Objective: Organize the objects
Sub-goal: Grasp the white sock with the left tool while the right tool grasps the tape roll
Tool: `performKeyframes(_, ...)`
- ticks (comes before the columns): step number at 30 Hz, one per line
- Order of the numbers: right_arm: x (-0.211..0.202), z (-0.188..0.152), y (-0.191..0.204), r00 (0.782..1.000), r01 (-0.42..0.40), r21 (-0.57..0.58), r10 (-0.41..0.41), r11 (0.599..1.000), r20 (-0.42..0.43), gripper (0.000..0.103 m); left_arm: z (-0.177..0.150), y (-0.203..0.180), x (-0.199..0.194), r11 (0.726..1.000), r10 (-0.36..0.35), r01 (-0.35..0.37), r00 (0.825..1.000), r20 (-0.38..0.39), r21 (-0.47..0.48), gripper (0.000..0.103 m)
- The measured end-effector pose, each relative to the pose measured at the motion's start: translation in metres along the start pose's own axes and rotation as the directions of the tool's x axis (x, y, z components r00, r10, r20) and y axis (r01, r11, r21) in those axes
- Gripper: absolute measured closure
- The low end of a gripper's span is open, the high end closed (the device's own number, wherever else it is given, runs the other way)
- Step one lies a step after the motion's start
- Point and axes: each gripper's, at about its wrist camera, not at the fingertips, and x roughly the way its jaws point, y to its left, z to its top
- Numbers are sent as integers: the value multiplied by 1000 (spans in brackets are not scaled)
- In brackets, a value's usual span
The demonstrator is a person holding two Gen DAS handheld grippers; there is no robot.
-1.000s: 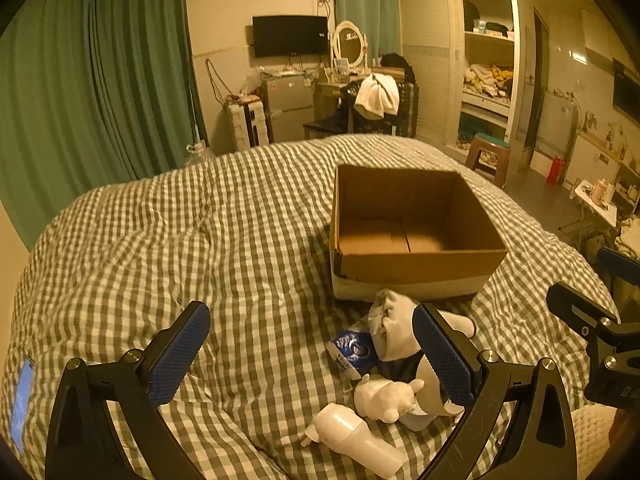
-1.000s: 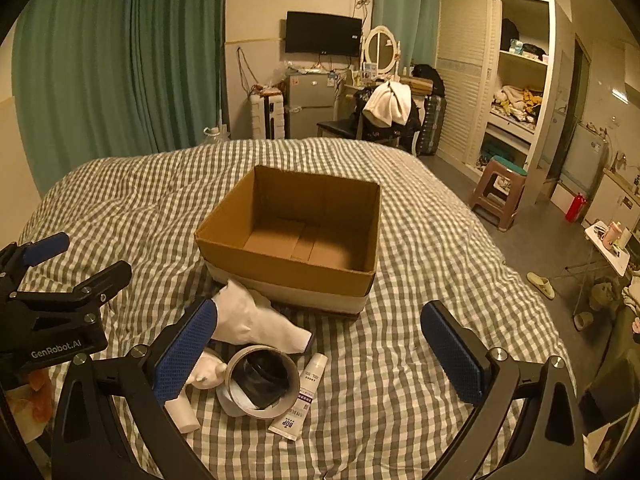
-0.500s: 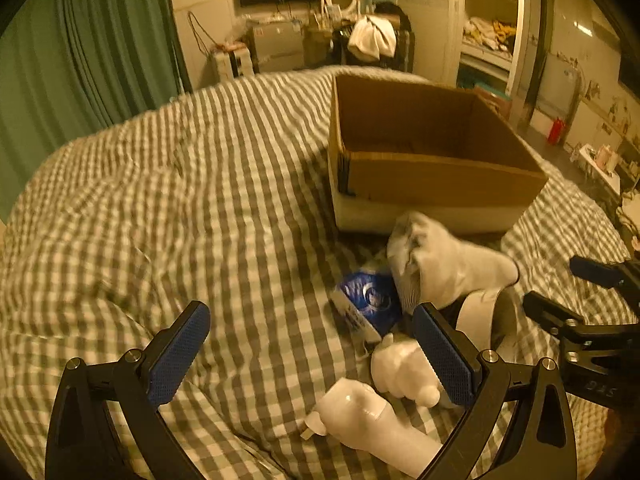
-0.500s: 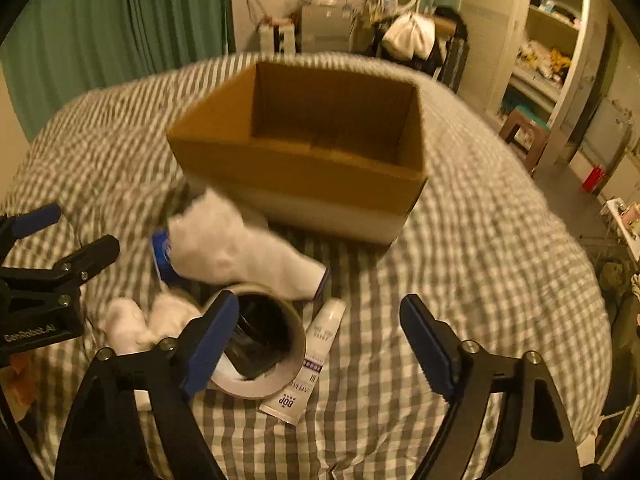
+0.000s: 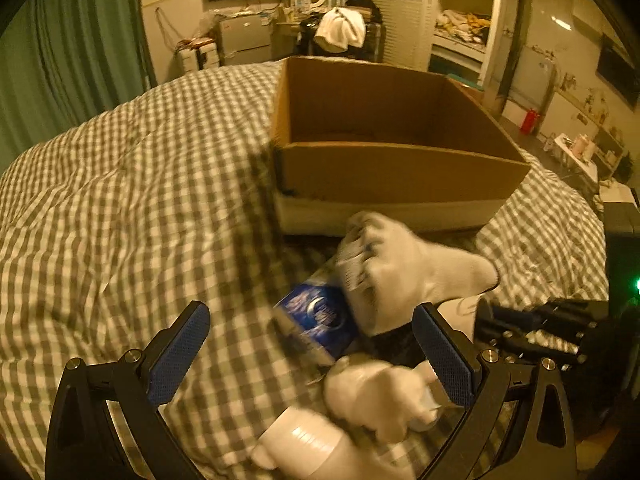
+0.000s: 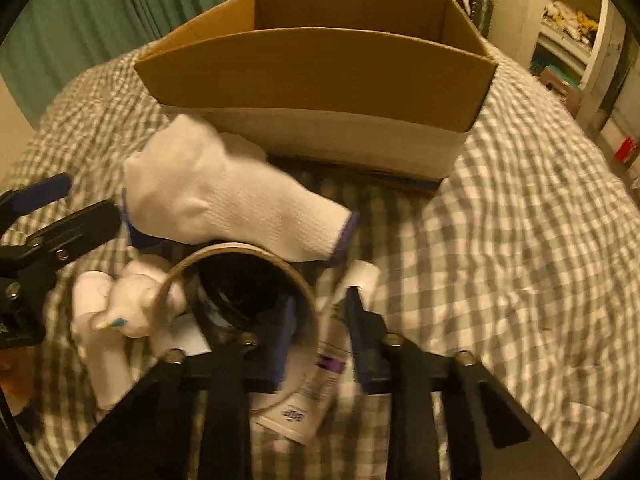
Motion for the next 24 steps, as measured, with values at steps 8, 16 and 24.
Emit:
performKeyframes(8,-51,12,-15,988,76,38,-80,996,133,99,16,-17,23,998,-30,31,999,-26,46,0)
performKeyframes(16,-66,19,-40,969,172,90,-185,981,163,99,18,-42,57,990,-92,102,991,-101,98,21)
performKeyframes(24,-60,21,-40,971,161,76,-172,984,164,99,19,-45,53,987,-112,122,988,-103,101,46)
